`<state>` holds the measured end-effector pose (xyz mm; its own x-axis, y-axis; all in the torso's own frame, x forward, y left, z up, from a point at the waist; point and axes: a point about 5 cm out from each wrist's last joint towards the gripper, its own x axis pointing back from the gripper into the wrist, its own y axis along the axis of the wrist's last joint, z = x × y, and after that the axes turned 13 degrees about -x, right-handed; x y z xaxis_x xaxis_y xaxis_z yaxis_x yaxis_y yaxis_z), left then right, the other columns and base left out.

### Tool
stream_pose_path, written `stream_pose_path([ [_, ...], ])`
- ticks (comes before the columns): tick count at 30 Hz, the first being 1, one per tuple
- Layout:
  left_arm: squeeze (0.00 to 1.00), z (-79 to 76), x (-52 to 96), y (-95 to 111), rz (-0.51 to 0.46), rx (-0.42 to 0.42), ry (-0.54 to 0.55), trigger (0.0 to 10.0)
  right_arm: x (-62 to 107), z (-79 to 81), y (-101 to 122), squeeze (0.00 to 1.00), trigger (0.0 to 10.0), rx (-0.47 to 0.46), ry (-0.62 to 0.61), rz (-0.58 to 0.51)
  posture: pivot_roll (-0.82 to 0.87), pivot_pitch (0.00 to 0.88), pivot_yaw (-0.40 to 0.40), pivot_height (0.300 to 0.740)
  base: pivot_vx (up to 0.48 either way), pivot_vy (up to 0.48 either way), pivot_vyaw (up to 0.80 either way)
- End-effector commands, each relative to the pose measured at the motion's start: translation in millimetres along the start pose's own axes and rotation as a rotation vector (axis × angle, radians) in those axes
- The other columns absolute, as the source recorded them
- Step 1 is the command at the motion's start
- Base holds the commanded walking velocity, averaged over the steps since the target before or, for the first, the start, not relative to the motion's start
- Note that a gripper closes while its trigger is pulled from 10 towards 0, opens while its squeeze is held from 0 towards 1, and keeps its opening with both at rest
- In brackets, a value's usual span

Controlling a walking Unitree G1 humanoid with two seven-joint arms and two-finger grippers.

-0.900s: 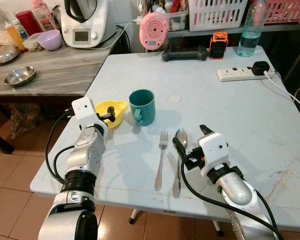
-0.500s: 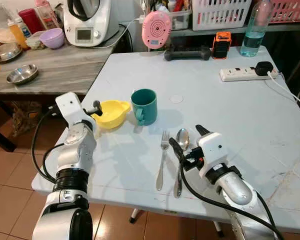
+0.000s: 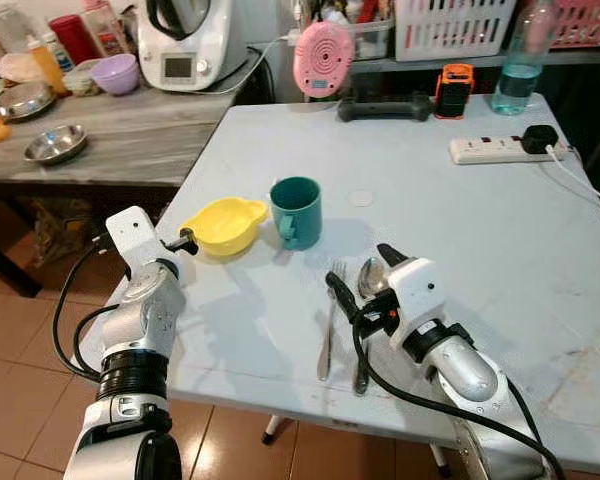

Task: Setting the table

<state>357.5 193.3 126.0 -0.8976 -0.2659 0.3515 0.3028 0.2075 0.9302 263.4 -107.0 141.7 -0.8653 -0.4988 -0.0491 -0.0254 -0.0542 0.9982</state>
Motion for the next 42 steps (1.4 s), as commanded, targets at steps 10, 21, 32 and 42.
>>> stream_pose_path([
  [10,0.0,-17.3,7.6,1,0.072,0.082,-0.097,10.0,-5.3,11.7,11,0.0,10.0,0.01,0.071,-0.033,-0.25,0.06,0.157,0.74,0.0,0.0,0.0],
  [21,0.0,-25.7,12.6,9,0.097,0.15,-0.133,10.0,-6.4,12.8,10,0.0,10.0,0.019,0.072,-0.033,-0.24,0.058,0.157,0.74,0.0,0.0,0.0],
  [32,0.0,-63.3,17.8,13,0.15,0.27,-0.289,9.3,-12.1,17.6,11,0.0,10.0,0.041,0.098,-0.038,-0.24,0.05,0.156,0.74,0.0,0.0,0.0],
  [42,0.0,-67.0,15.0,17,0.158,0.38,-0.292,0.9,-11.7,20.0,10,0.0,10.0,0.056,0.103,-0.037,-0.25,0.053,0.159,0.74,0.0,0.0,0.0],
])
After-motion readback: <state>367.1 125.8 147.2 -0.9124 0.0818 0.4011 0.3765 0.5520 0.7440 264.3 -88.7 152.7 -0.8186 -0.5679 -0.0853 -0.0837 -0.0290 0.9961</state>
